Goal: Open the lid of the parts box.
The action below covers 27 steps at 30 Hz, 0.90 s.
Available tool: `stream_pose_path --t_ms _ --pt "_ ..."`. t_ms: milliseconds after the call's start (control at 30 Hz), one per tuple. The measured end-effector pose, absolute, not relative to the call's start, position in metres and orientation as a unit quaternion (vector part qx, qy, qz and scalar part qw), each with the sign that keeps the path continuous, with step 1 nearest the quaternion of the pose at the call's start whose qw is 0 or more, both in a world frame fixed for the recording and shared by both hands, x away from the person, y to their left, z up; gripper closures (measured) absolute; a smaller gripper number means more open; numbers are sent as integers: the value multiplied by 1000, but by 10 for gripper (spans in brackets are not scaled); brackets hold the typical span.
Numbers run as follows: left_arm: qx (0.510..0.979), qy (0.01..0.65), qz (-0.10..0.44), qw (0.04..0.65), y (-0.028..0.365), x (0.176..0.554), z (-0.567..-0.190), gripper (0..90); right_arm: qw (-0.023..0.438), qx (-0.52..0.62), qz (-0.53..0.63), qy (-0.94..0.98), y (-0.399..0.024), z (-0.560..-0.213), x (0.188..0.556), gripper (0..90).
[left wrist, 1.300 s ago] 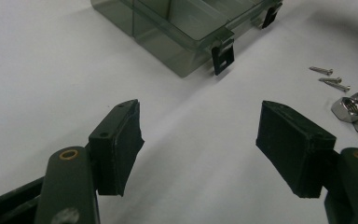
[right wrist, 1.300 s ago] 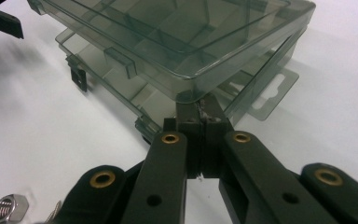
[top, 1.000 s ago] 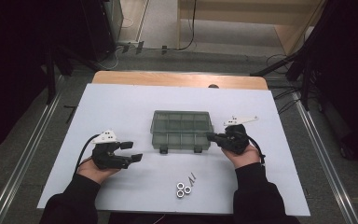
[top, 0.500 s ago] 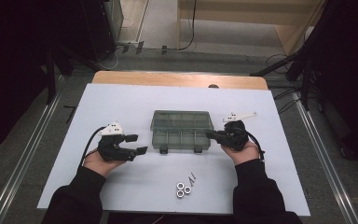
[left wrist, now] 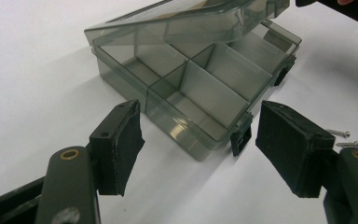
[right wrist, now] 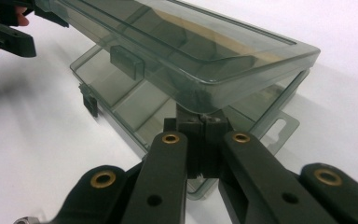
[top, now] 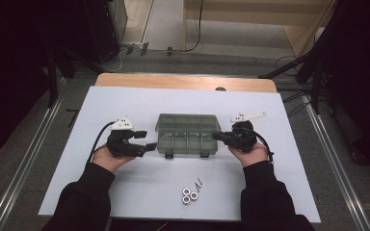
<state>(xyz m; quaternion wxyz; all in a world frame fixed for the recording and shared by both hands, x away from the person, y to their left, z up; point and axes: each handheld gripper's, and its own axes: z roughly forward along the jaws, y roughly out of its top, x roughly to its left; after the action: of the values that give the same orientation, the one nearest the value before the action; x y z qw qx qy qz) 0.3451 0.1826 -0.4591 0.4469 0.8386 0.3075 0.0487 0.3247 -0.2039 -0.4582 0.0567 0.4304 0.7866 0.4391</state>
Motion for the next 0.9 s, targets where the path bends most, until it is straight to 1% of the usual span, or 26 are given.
stream_pose_path --t_ms 400,900 --pt "839 300 55 450 170 361 -456 308 54 428 445 785 -205 -455 329 900" --pt "838 312 70 443 161 388 -459 309 58 426 454 780 -205 -449 340 900"
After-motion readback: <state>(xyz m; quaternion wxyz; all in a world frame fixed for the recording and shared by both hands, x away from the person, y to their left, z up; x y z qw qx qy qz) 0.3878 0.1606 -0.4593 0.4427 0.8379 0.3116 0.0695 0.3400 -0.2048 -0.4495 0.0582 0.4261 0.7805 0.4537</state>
